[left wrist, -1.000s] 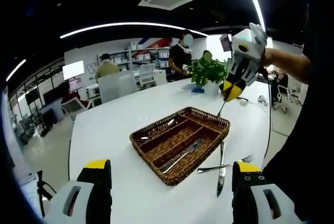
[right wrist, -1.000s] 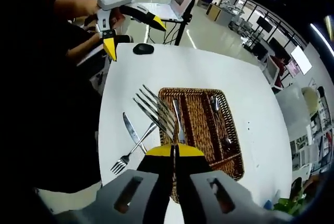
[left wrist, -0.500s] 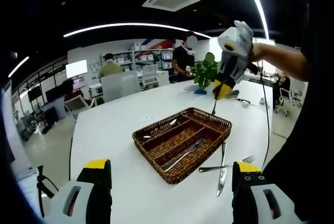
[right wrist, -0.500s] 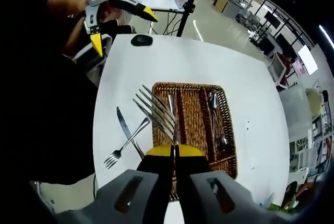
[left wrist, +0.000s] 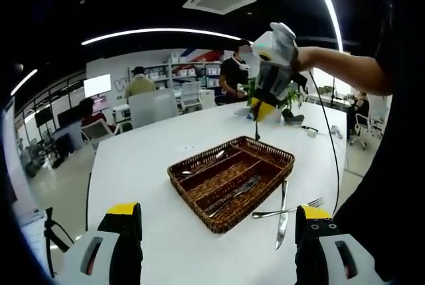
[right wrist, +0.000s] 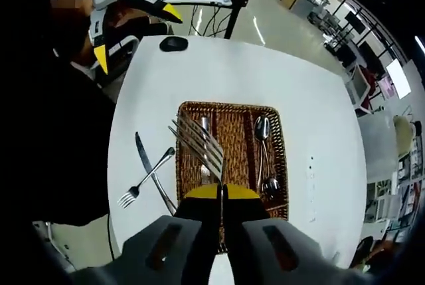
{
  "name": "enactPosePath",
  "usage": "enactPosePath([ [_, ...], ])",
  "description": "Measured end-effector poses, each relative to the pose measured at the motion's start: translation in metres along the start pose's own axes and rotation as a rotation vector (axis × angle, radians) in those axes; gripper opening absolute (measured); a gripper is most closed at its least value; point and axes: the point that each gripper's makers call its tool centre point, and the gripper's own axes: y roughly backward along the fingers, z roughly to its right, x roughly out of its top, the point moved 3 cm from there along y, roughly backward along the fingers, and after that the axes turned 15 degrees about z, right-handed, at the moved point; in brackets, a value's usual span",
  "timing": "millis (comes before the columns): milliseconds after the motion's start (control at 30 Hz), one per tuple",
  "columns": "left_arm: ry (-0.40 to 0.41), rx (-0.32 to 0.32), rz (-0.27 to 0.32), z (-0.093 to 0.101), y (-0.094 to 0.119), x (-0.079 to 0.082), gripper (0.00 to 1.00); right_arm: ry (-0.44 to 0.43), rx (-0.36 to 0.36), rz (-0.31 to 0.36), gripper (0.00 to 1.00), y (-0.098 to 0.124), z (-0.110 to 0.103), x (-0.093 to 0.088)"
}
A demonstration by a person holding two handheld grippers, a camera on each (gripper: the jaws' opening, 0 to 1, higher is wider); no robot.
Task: Arrange the knives, forks, and spoons in their matching storage slots by inserting each utensil handle-first until every utensil is classified and aligned in the correct compartment
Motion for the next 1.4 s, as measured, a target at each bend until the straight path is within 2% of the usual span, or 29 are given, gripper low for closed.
enactPosePath([
  [267, 0.001, 0.005, 0.0, -0.005, 0.002, -0.001, 1.0, -0.004, 0.023, -0.056, 0.0, -0.015, 0.021, -0.001],
  [367, 0.004, 0.007, -0.002, -0.007, 0.004, -0.003, 1.0, -0.032, 0.026, -0.081, 0.0, -0.02, 0.027, -0.003],
  [433, 0.007, 0.007, -0.004, -0.008, 0.004, -0.005, 1.0, -0.083, 0.036, -0.11, 0.0, -0.026, 0.03, -0.008],
  [600, 0.015, 0.012, 0.0, -0.011, 0.006, -0.005, 1.0, -0.103, 0.051, -0.163, 0.0, -0.039, 0.041, -0.014],
  [867, 0.028, 0.029, -0.008, -0.015, 0.012, -0.012, 1.0, -0.109, 0.069, -0.218, 0.0, -0.058, 0.048, -0.016],
  [1100, 0.039, 0.038, -0.015, -0.018, 0.015, -0.017, 1.0, -0.122, 0.079, -0.216, 0.0, -0.073, 0.051, -0.015],
  [1400, 0.051, 0.043, -0.032, -0.017, 0.018, -0.022, 1.0, -0.154, 0.094, -0.206, 0.0, -0.121, 0.041, -0.043],
])
